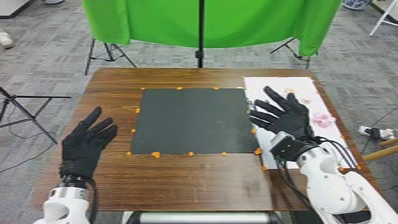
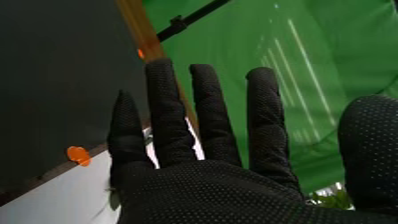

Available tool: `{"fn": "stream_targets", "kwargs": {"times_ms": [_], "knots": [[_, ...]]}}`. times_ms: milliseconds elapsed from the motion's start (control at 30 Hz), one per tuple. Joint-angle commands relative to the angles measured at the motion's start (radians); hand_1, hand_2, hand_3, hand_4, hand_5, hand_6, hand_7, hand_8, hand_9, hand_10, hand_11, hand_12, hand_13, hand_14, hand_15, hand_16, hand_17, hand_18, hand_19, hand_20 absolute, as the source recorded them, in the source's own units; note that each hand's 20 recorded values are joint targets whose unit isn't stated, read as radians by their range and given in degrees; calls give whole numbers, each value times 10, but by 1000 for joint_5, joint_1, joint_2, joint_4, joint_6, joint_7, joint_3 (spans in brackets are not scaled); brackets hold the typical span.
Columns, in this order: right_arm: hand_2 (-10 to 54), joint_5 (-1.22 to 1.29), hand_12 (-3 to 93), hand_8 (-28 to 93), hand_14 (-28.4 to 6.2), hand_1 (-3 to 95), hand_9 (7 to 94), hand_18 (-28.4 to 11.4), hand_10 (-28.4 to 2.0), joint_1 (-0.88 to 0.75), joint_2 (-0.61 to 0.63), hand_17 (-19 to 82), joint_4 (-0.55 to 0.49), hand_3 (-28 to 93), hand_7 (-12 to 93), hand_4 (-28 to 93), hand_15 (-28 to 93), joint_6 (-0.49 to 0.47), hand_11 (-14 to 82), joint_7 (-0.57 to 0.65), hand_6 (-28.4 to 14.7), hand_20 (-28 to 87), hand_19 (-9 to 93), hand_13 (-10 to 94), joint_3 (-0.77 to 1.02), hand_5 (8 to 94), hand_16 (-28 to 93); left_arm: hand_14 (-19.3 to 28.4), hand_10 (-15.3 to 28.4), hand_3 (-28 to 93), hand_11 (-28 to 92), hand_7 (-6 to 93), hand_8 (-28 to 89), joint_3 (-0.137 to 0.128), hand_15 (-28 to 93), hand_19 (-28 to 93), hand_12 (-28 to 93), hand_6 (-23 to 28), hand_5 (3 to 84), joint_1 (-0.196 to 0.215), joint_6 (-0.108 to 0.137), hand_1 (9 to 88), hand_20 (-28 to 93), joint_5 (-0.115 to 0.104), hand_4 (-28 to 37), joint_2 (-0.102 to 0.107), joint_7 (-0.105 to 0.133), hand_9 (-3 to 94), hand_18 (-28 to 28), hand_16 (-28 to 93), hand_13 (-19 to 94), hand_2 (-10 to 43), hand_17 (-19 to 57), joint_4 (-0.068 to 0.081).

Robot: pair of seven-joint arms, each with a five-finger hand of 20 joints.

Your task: Arrange flowers

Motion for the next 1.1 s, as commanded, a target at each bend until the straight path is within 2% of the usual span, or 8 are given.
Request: {"fn": "stream_targets", "kwargs": {"times_ms": [33,200,333,633,733,833,967,1100], "knots": [[124,4,135,-142,-182,99,427,-226,-127,-15,-7,-11,-13,761,164,-283,374,26,144,-16,70,167,459,317,6,395,127,271,194,789,216,66,-78,-5,534,573,107,63,358,11,-9,196,-16,-1,-283,-8,-9,316,284,-102,194,68,-79,5],[124,-6,136,-142,-182,99,427,-226,-126,-51,-9,-11,-17,760,163,-283,374,-17,145,-5,69,167,460,318,50,395,127,271,194,789,216,65,-78,-4,534,573,107,63,358,9,-9,197,-16,1,-283,-9,-14,316,284,-102,194,68,-79,5],[123,-109,136,-142,-182,98,427,-227,-127,-69,16,-11,-49,763,163,-283,374,4,145,25,68,168,461,318,70,394,127,271,195,788,216,65,-78,-2,533,573,107,63,358,10,-6,196,-17,-2,-283,-3,-2,316,284,-102,194,69,-80,4],[75,-489,140,-138,-186,135,458,-240,-148,-191,111,32,-185,787,169,-283,453,106,186,231,23,200,540,359,205,376,119,272,195,787,216,65,-78,-6,533,573,107,64,357,16,-2,197,-17,-5,-283,14,19,316,284,-102,194,69,-80,-2],[47,-657,145,-140,-181,162,492,-242,-157,-136,152,73,-221,791,179,-282,517,236,247,380,5,217,594,398,132,394,101,272,195,787,216,66,-78,-7,534,573,108,64,358,22,0,196,-18,-6,-283,13,19,316,284,-102,194,70,-79,-4],[14,-840,146,-144,-174,192,517,-243,-160,-135,162,129,-251,793,192,-282,588,251,327,531,-15,227,663,446,115,422,82,272,195,788,215,66,-78,-7,534,573,107,64,358,26,3,196,-18,-10,-283,19,21,316,284,-102,194,69,-79,-5],[-5,-1070,158,-149,-163,235,556,-243,-171,-96,174,204,-272,777,212,-273,655,234,415,741,-43,230,750,522,50,477,85,272,195,789,216,65,-78,-10,534,574,107,65,358,24,3,196,-18,-9,-283,18,20,316,284,-102,194,69,-79,-3],[-25,-1303,169,-150,-151,283,607,-237,-179,-38,176,277,-275,763,236,-259,697,127,474,950,-55,208,822,586,-39,542,98,271,195,788,215,66,-78,-13,534,573,107,64,358,19,3,197,-18,-10,-283,22,16,316,284,-102,194,69,-79,-2]]}}
